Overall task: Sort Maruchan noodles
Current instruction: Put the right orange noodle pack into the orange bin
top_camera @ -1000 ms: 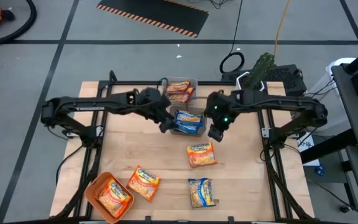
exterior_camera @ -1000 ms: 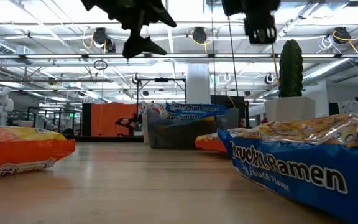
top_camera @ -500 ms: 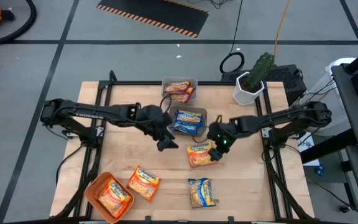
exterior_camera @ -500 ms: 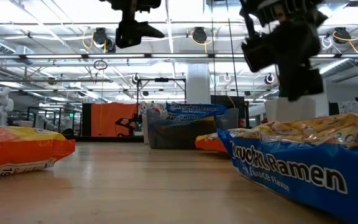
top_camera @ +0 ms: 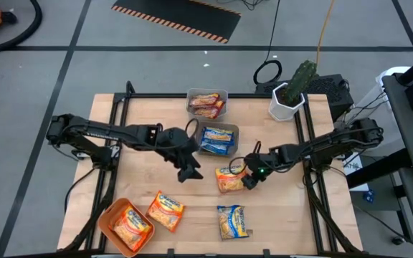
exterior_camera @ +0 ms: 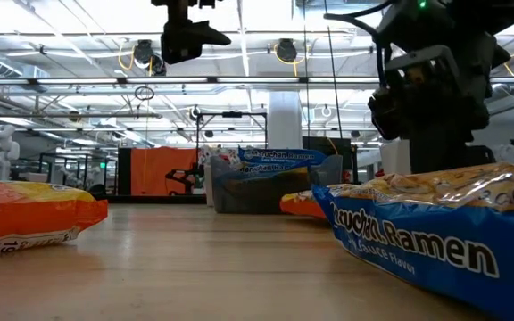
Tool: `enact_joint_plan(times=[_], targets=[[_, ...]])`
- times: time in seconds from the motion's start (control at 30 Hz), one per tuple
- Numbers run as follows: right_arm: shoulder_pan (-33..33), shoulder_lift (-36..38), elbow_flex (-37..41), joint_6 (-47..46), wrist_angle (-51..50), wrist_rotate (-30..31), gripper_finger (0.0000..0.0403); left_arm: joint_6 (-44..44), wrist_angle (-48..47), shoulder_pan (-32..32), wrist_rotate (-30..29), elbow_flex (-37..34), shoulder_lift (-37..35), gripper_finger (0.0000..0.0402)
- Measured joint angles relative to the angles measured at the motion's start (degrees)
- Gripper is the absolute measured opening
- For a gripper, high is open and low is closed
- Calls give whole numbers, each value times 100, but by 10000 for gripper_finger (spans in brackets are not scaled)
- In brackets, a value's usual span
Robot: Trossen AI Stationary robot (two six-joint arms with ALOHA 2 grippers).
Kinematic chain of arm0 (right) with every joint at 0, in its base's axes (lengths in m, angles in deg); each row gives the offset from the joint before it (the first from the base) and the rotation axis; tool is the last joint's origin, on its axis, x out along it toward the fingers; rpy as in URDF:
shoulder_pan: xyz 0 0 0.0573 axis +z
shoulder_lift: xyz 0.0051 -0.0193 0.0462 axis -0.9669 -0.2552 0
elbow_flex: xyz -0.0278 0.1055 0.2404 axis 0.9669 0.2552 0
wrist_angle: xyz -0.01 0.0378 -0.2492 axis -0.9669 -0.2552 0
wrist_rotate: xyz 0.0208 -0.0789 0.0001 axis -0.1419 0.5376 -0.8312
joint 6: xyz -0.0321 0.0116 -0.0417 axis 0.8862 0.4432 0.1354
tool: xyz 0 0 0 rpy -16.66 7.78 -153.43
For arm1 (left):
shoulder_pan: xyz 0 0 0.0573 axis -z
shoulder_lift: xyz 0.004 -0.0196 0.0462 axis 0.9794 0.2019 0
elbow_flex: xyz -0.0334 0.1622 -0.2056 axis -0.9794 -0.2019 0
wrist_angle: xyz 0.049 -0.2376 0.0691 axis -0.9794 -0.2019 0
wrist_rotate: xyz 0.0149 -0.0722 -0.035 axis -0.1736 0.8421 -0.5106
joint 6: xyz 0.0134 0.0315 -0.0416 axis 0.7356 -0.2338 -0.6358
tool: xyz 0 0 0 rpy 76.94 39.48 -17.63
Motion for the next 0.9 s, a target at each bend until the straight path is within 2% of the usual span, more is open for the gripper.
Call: enact_joint_plan(times=[0.17,0.43,0.6,0.83,0.9], targets=[[123,-56,177,519,168,111,196,184,-219,100,0,0,0,314],[185,-247,695,754,1337,399,186,492,-478,153,0,0,0,314],[184,-434,777,886,1788,420,131,463,-534,153,-3,0,0,314],[176,-476,789,1026,2246,576,17,313,-530,143,-69,0,0,314],[176,-467,789,1055,2446,572,7,247,-528,143,-190,0,0,314]])
